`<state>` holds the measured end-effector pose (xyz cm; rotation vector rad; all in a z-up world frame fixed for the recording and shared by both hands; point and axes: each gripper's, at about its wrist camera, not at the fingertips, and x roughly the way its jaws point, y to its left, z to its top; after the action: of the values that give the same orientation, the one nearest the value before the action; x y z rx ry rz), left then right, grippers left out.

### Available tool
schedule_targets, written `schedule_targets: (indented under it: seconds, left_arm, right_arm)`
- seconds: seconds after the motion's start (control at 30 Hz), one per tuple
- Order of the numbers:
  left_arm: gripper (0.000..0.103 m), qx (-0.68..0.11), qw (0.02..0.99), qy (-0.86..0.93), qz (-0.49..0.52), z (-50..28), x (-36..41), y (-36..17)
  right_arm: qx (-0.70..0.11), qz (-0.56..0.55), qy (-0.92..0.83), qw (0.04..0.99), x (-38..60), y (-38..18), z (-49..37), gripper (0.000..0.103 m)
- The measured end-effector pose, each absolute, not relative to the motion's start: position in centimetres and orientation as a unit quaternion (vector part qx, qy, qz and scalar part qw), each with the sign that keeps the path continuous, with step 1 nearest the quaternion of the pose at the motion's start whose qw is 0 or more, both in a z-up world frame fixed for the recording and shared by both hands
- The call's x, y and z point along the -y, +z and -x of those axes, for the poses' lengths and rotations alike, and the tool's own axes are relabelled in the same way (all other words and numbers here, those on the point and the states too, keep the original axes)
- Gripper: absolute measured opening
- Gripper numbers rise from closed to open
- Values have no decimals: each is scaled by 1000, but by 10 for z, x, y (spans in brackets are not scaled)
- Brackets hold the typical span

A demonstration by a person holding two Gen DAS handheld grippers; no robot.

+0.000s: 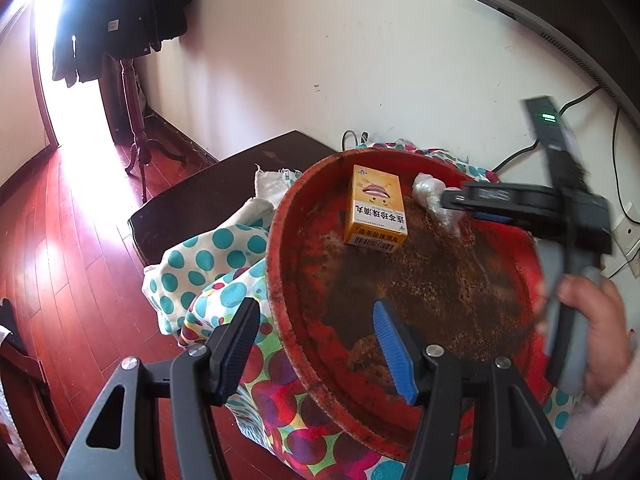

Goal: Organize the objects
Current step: 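Carry the plastic bundle to the red tray and release it with the right gripper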

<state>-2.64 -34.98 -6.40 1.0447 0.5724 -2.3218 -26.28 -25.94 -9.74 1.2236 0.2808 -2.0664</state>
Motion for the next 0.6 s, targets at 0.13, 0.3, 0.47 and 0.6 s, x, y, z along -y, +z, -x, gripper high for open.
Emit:
schedule_targets:
  seconds: [0.13,0.3,0.47,0.6]
  left_arm:
    - [61,-204,256,-868,-374,26,343,-59]
    - [61,-193,237,-878,-369,32,329,-54]
    - [61,-166,214,-890,-367,42,302,-50]
    - [61,-146,195,-899,-364,47,279,-45]
  right_arm:
    - [-107,-448,-812,359,204,-69,234,52]
    - [-121,-354,-871,318,75,-27,170,101]
    - [-119,-383,-882,245,-54,-44,130,102]
    - [-80,-392,-908,125,-161,-60,121,103]
